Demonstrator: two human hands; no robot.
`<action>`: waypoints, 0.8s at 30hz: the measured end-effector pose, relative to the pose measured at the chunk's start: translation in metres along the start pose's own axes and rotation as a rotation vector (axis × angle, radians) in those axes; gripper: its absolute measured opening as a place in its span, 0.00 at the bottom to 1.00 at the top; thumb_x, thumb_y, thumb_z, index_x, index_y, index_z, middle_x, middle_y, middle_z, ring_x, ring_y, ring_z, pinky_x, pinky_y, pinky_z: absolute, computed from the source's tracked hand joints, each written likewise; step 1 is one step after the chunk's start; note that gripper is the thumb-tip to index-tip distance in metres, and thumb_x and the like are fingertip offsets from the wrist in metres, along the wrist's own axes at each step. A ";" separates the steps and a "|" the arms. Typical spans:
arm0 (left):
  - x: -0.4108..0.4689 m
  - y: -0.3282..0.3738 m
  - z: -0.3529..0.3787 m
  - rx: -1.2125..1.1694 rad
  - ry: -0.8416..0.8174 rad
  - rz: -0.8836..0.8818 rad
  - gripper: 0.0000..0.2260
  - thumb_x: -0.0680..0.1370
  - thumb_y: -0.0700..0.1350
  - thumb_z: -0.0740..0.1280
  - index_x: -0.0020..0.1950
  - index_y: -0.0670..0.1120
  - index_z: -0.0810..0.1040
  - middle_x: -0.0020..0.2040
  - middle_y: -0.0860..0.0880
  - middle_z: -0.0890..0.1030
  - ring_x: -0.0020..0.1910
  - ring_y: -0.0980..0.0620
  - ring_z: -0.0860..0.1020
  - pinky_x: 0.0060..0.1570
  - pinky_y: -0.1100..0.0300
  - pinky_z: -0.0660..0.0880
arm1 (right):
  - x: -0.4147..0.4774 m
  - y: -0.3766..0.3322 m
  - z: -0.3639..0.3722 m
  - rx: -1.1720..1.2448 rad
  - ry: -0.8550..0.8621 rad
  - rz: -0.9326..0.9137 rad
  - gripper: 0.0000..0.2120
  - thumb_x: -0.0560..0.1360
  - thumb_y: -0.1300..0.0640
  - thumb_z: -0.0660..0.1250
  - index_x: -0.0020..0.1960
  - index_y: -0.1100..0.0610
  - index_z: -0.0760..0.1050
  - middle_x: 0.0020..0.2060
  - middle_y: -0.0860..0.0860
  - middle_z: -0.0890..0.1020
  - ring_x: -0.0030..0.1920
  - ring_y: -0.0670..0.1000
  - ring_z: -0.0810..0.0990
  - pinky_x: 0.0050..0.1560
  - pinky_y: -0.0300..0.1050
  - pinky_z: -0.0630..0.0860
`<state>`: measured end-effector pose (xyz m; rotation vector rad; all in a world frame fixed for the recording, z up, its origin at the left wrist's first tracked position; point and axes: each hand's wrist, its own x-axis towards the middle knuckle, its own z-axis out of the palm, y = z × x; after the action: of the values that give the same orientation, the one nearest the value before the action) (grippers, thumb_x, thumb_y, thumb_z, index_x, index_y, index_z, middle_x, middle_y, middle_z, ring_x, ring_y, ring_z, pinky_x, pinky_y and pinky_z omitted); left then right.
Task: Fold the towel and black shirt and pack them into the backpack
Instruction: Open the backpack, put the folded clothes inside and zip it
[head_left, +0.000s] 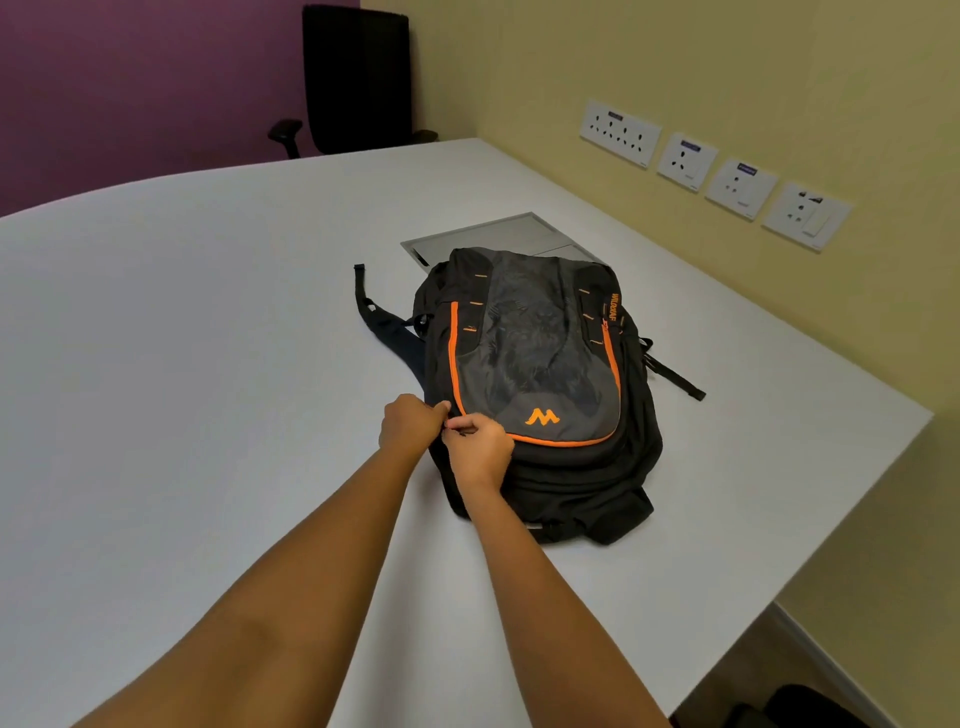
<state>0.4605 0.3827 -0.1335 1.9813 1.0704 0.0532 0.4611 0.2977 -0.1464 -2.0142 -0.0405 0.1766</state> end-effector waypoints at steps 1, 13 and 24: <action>0.001 0.001 0.002 0.010 -0.009 -0.007 0.18 0.78 0.53 0.65 0.49 0.37 0.80 0.49 0.40 0.82 0.49 0.43 0.80 0.43 0.57 0.71 | -0.001 -0.002 0.000 0.099 -0.007 0.110 0.07 0.72 0.65 0.70 0.47 0.57 0.84 0.46 0.51 0.83 0.48 0.51 0.81 0.46 0.38 0.75; 0.010 0.015 0.010 -0.226 0.034 -0.112 0.07 0.74 0.42 0.67 0.42 0.38 0.74 0.39 0.43 0.77 0.39 0.47 0.76 0.32 0.61 0.69 | -0.015 -0.005 -0.010 0.533 0.055 0.419 0.08 0.71 0.67 0.72 0.44 0.55 0.85 0.39 0.48 0.83 0.45 0.47 0.81 0.48 0.35 0.76; 0.001 0.009 0.006 -0.112 0.194 -0.021 0.09 0.76 0.38 0.62 0.53 0.35 0.76 0.51 0.39 0.78 0.52 0.39 0.78 0.46 0.54 0.73 | -0.012 0.044 -0.117 0.394 0.262 0.282 0.08 0.71 0.66 0.72 0.47 0.57 0.83 0.35 0.41 0.77 0.38 0.39 0.75 0.54 0.36 0.73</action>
<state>0.4699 0.3769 -0.1311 1.8924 1.1858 0.2932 0.4635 0.1727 -0.1354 -1.6264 0.4152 0.0888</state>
